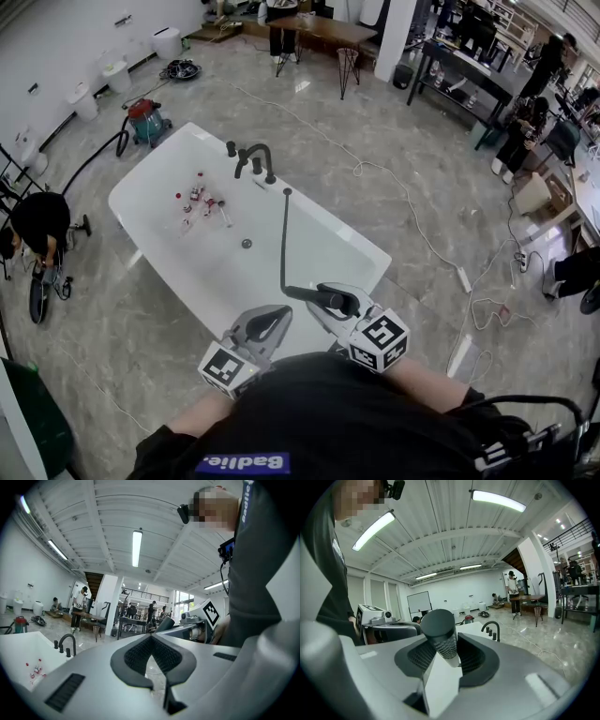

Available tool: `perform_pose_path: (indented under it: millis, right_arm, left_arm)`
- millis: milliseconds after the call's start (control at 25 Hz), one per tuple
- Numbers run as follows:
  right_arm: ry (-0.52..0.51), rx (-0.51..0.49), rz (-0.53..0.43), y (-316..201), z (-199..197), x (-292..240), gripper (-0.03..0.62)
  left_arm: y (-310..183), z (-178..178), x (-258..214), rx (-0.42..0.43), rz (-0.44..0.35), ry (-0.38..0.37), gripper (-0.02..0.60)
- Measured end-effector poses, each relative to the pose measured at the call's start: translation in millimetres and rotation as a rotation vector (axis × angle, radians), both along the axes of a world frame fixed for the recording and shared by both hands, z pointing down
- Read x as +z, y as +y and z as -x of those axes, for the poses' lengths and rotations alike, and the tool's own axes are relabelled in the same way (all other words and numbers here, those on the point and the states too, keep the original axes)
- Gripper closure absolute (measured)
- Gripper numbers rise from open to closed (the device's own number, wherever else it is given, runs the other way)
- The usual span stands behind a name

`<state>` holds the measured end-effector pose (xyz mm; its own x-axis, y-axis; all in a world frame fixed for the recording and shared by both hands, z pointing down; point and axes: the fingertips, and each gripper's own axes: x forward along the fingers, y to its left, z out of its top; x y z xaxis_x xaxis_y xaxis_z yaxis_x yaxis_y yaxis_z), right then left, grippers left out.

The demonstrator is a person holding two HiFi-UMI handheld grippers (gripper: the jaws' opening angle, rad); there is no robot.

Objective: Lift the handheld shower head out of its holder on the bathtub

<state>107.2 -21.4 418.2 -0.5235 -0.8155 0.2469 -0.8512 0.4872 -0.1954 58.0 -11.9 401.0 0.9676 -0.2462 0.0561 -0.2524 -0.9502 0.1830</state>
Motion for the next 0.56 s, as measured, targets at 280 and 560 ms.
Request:
perform_pose_path:
  millis: [280, 560]
  right_arm:
    - [-0.002, 0.003, -0.003, -0.9, -1.3, 0.9, 0.461]
    - [0.001, 0.001, 0.004, -1.8, -0.6, -1.2, 0.461]
  left_arm:
    - [-1.6, -1.7, 2.0, 0.004, -0.003, 0.000, 0.578]
    - [-4.2, -2.7, 1.6, 0.009, -0.004, 0.015, 0.578]
